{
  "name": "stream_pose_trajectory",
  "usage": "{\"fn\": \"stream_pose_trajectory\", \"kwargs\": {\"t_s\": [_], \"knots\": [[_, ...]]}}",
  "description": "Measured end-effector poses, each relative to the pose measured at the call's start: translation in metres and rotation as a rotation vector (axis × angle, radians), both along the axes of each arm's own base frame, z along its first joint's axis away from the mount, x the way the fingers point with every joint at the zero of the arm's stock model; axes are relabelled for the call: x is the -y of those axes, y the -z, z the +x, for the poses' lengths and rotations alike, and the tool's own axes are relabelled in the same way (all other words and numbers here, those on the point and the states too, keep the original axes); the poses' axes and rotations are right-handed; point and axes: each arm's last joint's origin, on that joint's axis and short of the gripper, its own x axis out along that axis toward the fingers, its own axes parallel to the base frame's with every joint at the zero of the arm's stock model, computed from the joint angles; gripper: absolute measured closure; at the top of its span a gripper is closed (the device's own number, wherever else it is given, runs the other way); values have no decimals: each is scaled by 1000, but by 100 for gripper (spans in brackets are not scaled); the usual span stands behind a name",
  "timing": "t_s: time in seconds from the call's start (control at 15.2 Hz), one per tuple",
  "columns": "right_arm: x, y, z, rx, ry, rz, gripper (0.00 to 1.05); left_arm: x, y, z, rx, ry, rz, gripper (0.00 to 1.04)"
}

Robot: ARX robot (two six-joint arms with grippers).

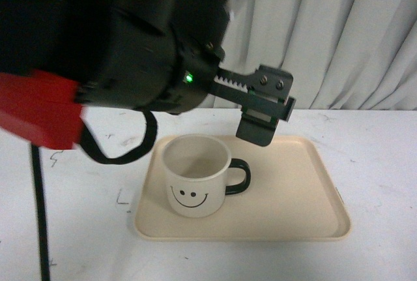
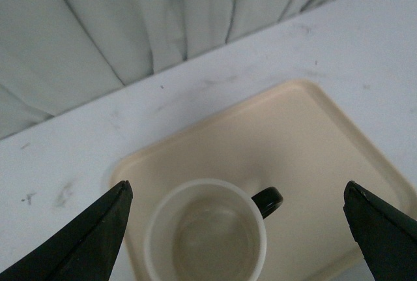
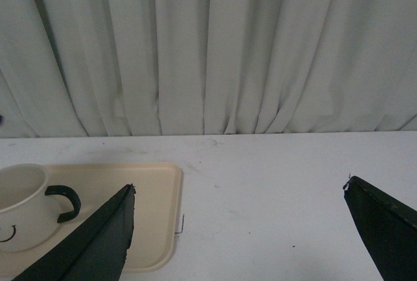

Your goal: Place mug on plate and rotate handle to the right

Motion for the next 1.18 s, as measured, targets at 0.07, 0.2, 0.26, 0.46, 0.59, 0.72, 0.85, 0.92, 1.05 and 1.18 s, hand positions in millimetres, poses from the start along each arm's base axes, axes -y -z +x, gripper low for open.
{"fn": "stream_pose_trajectory", "kwargs": {"t_s": [0.07,0.2,0.26,0.46,0.59,0.72,0.85,0.92,1.05,1.18], "knots": [[0,0,0,0,0,0,6,-16,-14,-14,54,-13,-74,7],[0,0,0,0,0,0,6,-56,-38,-48,261,-74,-218,7],[0,0,0,0,0,0,6,-83,-36,-74,398,-148,-271,7],[0,0,0,0,0,0,6,-159,34,-137,467,-404,-228,56],[0,0,0,0,0,0,6,-168,41,-150,426,-400,-213,86],[0,0,0,0,0,0,6,-172,36,-156,453,-397,-227,103],[0,0,0,0,0,0,6,-177,36,-162,448,-395,-220,103],[0,0,0,0,0,0,6,-183,35,-164,448,-385,-223,103],[0,0,0,0,0,0,6,-189,33,-168,465,-417,-218,103],[0,0,0,0,-1,0,6,-187,32,-172,468,-390,-226,103]]}}
